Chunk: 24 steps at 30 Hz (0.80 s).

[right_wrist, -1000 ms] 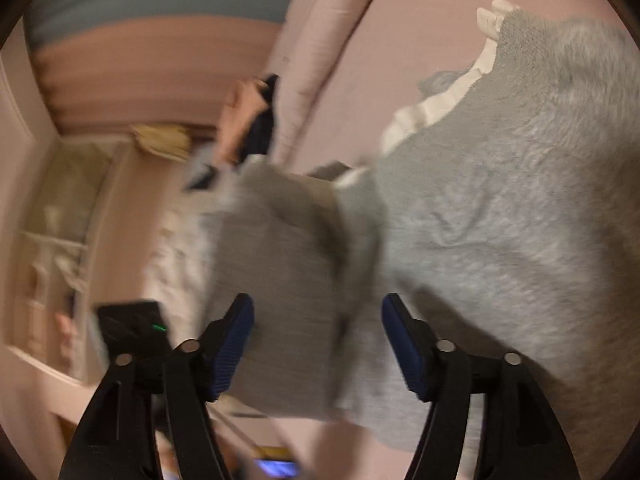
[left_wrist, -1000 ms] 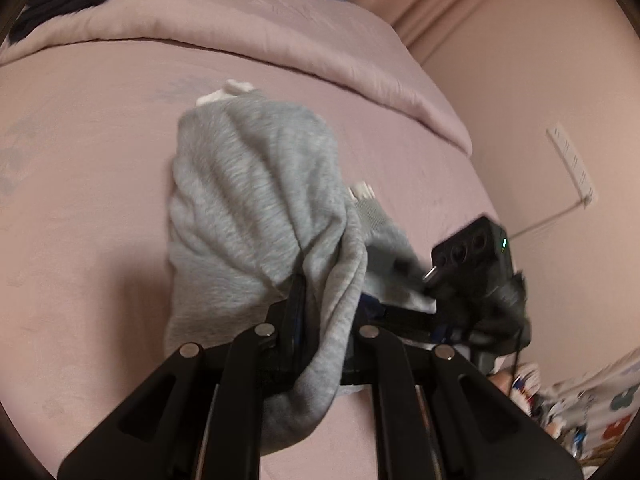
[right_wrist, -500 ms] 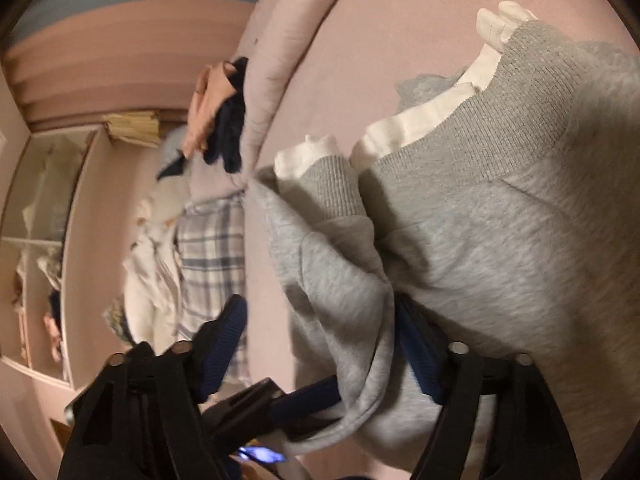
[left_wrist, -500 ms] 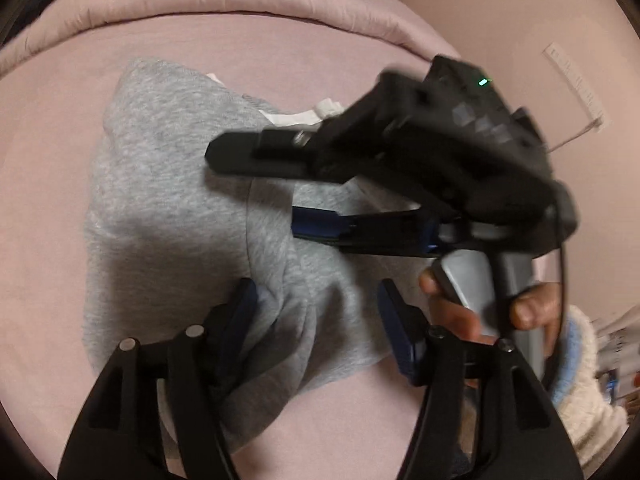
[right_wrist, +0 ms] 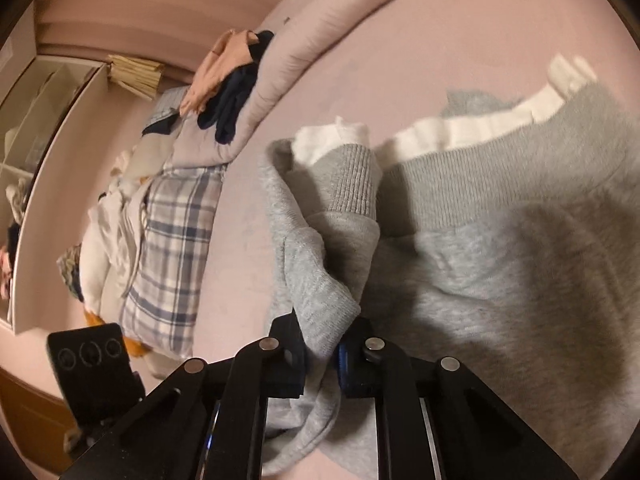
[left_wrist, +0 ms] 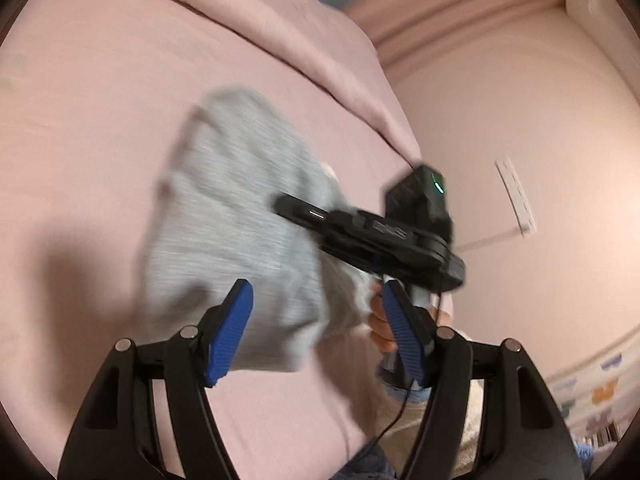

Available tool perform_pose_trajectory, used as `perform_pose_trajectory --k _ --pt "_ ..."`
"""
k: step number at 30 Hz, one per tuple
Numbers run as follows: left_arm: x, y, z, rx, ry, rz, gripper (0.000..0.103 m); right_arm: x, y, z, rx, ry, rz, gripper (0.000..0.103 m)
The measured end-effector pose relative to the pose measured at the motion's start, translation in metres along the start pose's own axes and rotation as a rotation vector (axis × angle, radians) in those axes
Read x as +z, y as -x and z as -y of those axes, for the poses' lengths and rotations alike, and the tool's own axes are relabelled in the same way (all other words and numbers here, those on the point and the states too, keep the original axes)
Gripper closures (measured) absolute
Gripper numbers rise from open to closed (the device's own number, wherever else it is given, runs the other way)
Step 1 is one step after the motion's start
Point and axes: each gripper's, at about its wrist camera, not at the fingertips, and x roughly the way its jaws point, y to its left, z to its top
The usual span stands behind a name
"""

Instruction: Fold small clothes

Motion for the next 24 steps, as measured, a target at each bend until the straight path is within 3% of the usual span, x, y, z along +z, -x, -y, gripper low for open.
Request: perform_pose_trajectory --k 2,6,8,14,21,24 --pt "0.0 0.013 -0.012 0.039 0.039 0.043 0.033 0.002 0.001 -0.005 -0.005 0.003 0.017 0.09" --pt "-0.003 0.025 -0.045 0.101 0.106 0.056 0.033 0.003 0.01 -0.017 -0.03 0.039 0.036 0.091" --pt "-0.008 0.034 -0.068 0.106 0.124 0.044 0.033 0.004 0.017 -0.022 -0.033 0.042 0.051 0.091" --pt "-0.013 0.026 -0.078 0.099 0.132 0.008 0.033 0.014 0.068 -0.032 -0.022 0.065 0.105 0.091" --pt "-0.01 0.016 -0.079 0.091 0.118 -0.026 0.033 0.022 0.109 -0.013 -0.168 0.106 0.116 0.091" --pt "-0.007 0.009 -0.08 0.099 0.115 -0.044 0.033 0.017 0.1 0.022 -0.234 0.03 0.072 0.091"
